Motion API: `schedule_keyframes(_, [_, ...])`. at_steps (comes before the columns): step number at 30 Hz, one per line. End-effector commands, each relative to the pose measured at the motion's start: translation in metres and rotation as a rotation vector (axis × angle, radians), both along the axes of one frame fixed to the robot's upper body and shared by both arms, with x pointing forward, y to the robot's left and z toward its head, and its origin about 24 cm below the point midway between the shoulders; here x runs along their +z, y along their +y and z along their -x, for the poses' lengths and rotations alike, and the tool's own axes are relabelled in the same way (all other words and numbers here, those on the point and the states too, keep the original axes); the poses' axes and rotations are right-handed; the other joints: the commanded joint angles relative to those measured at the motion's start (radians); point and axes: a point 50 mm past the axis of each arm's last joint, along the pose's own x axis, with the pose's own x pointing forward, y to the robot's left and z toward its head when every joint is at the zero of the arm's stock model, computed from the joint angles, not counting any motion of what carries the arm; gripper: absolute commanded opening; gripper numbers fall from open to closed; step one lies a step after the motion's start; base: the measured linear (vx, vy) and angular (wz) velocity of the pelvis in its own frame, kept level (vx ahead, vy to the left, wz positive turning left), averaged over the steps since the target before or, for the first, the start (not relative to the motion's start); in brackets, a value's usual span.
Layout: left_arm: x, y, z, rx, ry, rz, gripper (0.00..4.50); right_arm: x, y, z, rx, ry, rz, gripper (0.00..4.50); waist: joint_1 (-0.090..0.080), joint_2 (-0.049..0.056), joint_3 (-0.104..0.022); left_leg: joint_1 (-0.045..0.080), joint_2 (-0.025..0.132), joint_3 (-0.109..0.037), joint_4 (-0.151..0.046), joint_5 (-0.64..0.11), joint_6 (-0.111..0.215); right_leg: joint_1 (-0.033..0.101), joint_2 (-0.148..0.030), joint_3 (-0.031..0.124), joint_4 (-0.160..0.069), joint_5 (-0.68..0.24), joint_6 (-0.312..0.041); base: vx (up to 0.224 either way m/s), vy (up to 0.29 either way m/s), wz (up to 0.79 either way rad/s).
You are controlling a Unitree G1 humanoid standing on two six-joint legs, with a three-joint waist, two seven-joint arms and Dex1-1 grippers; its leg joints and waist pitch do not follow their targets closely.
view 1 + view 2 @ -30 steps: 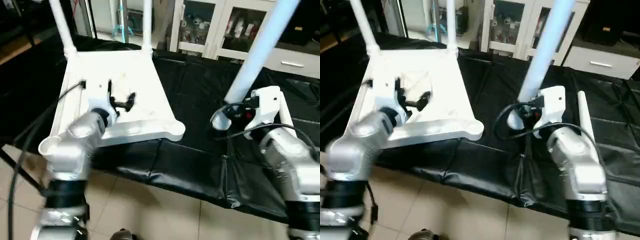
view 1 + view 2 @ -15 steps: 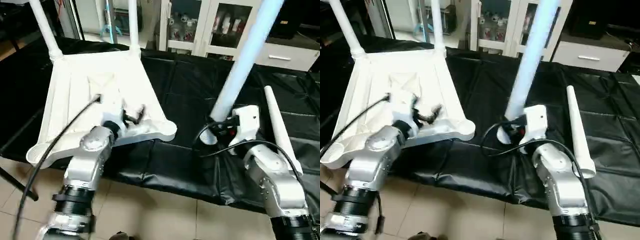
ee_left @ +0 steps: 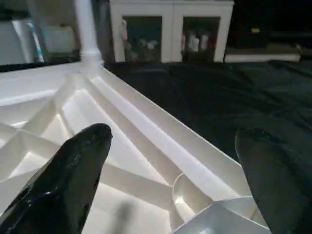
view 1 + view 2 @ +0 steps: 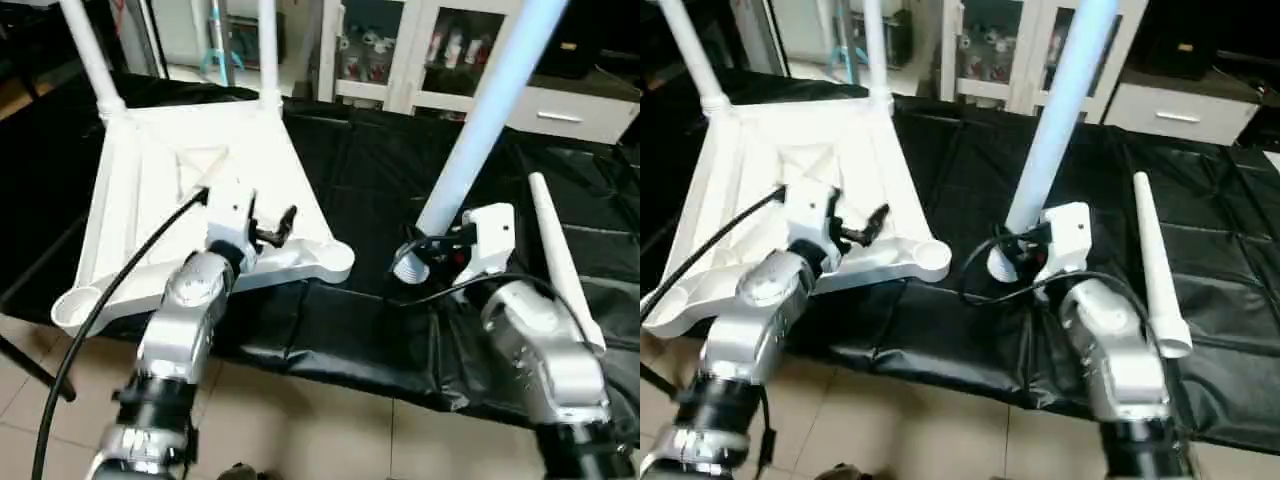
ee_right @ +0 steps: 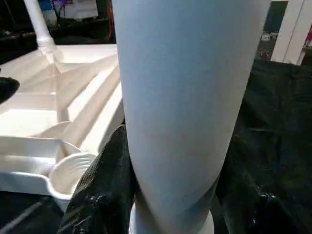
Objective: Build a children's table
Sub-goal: Pick table leg
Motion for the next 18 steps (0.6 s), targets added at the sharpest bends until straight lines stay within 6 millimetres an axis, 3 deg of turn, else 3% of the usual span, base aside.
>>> schedule_keyframes(1, [0.010,0.004,0.005,0.030,-0.057,-0.003,4.50,0.003,0.000,0.002,-0.010,-0.007,-0.045,1.85,0.001,0.001,-0.066,0.031,0.056,-0.024,-0.094,-0.344,-0.013,0.044,-0.059,0.043,-0.085,-0.304,-0.154,0.000,0.000,0.00])
schedule_keyframes(2, [0.010,0.005,0.006,0.036,-0.060,0.005,4.50,0.002,0.001,0.003,-0.007,-0.003,-0.048,1.85,0.000,0.003,-0.063,0.041,0.055,-0.024,-0.097,-0.403,-0.022,0.040,-0.056,0.041,-0.093,-0.372,-0.139,0.000,0.000,0.00])
schedule_keyframes(3, [0.010,0.008,0.009,0.052,-0.057,0.010,4.50,0.000,0.004,0.004,0.002,0.006,-0.058,1.85,-0.007,0.018,-0.062,0.103,0.062,-0.007,-0.088,-0.528,-0.066,0.010,-0.029,0.045,-0.117,-0.487,-0.118,0.000,0.000,0.00])
schedule_keyframes(4, [0.010,0.010,0.011,0.058,-0.052,0.012,4.50,0.000,0.005,0.004,0.007,0.008,-0.058,1.85,-0.016,0.008,-0.046,0.143,0.057,-0.001,-0.084,-0.635,-0.082,-0.007,0.000,0.028,-0.136,-0.554,-0.111,0.000,0.000,0.00])
schedule_keyframes(5, [0.009,0.011,0.013,0.060,-0.050,0.014,4.50,0.000,0.007,0.004,0.010,0.009,-0.058,1.85,-0.018,0.007,-0.039,0.175,0.059,0.003,-0.082,-0.687,-0.089,-0.023,0.015,0.019,-0.141,-0.577,-0.105,0.003,0.005,-0.31])
schedule_keyframes(6, [0.008,0.013,0.014,0.066,-0.048,0.007,4.50,0.000,0.009,0.004,0.012,0.010,-0.056,1.85,-0.028,0.010,-0.026,0.219,0.073,-0.004,-0.089,-0.795,-0.087,-0.043,0.029,-0.012,-0.140,-0.593,-0.092,0.003,0.005,-0.31])
schedule_keyframes(7, [0.008,0.014,0.014,0.072,-0.046,0.002,4.50,0.000,0.009,0.004,0.011,0.011,-0.055,1.85,-0.032,0.014,-0.017,0.220,0.085,-0.009,-0.098,-0.841,-0.088,-0.042,0.032,-0.027,-0.131,-0.585,-0.077,0.037,0.000,-0.55])
schedule_keyframes(8, [0.008,0.015,0.015,0.076,-0.045,0.001,4.50,-0.001,0.010,0.003,0.011,0.013,-0.056,1.85,-0.035,0.020,-0.019,0.197,0.116,-0.018,-0.136,-0.892,-0.087,0.001,0.016,-0.044,-0.089,-0.539,-0.055,0.042,0.007,-0.81])
schedule_keyframes(9, [0.008,0.017,0.015,0.084,-0.043,-0.002,4.50,-0.001,0.011,0.003,0.015,0.015,-0.054,1.85,-0.029,0.032,-0.021,0.166,0.151,-0.013,-0.193,-0.938,-0.088,0.049,-0.006,-0.043,-0.004,-0.422,-0.059,0.042,0.007,-0.81])
schedule_keyframes(10, [0.008,0.018,0.015,0.093,-0.041,-0.002,4.50,-0.002,0.012,0.003,0.021,0.018,-0.055,1.85,-0.026,0.029,-0.020,0.154,0.161,-0.012,-0.211,-0.948,-0.084,0.065,-0.018,-0.043,0.035,-0.348,-0.063,0.032,-0.014,-0.82])
schedule_keyframes(11, [0.008,0.019,0.016,0.100,-0.037,-0.003,4.50,-0.002,0.013,0.004,0.031,0.021,-0.053,1.85,-0.029,0.017,-0.021,0.182,0.156,0.000,-0.206,-0.930,-0.059,0.048,-0.032,-0.026,0.023,-0.318,-0.079,0.057,-0.087,-0.66])
schedule_keyframes(12, [0.008,0.019,0.017,0.101,-0.032,-0.003,4.50,-0.002,0.014,0.004,0.041,0.021,-0.046,1.85,-0.029,-0.015,-0.022,0.101,0.057,0.002,-0.127,-0.790,-0.021,0.104,-0.052,-0.008,-0.082,-0.664,0.033,0.057,-0.087,-0.66])
schedule_keyframes(13, [0.008,0.019,0.017,0.101,-0.032,-0.003,4.50,-0.002,0.014,0.004,0.041,0.021,-0.046,1.85,-0.011,-0.008,-0.028,0.123,0.015,0.018,-0.053,-0.636,-0.020,0.078,-0.088,0.011,-0.159,-0.933,0.080,0.045,-0.117,-0.42])
schedule_keyframes(14, [0.007,0.020,0.018,0.108,-0.029,-0.004,4.50,-0.002,0.017,0.005,0.072,0.021,-0.039,1.85,0.000,-0.053,-0.051,0.049,-0.010,-0.003,0.060,-0.322,0.040,0.137,-0.165,0.092,-0.179,-1.119,0.082,0.074,-0.072,-0.26])
schedule_keyframes(15, [0.007,0.021,0.019,0.113,-0.027,-0.003,4.50,-0.002,0.019,0.005,0.086,0.022,-0.038,1.85,0.024,-0.051,-0.066,-0.010,-0.010,-0.043,0.092,-0.205,0.056,0.180,-0.182,0.127,-0.146,-0.986,0.005,0.131,-0.112,-0.26])
schedule_keyframes(16, [0.007,0.021,0.019,0.115,-0.027,-0.002,4.50,-0.002,0.019,0.005,0.091,0.022,-0.037,1.85,0.016,-0.048,-0.056,-0.030,-0.009,-0.061,0.089,-0.137,0.058,0.178,-0.159,0.100,-0.136,-0.845,-0.079,0.128,-0.061,-0.16])
schedule_keyframes(17, [0.007,0.023,0.021,0.126,-0.028,-0.004,4.50,-0.003,0.021,0.006,0.110,0.023,-0.024,1.85,0.018,-0.045,-0.055,-0.022,-0.007,-0.061,0.070,-0.096,0.062,0.170,-0.147,0.082,-0.140,-0.788,-0.117,0.125,-0.055,0.03])
schedule_keyframes(18, [0.007,0.024,0.022,0.134,-0.028,-0.009,4.50,-0.003,0.022,0.006,0.125,0.025,-0.017,1.85,0.018,-0.025,-0.049,-0.012,0.005,-0.055,0.017,-0.024,0.088,0.155,-0.115,0.036,-0.146,-0.700,-0.167,0.154,-0.002,0.04])
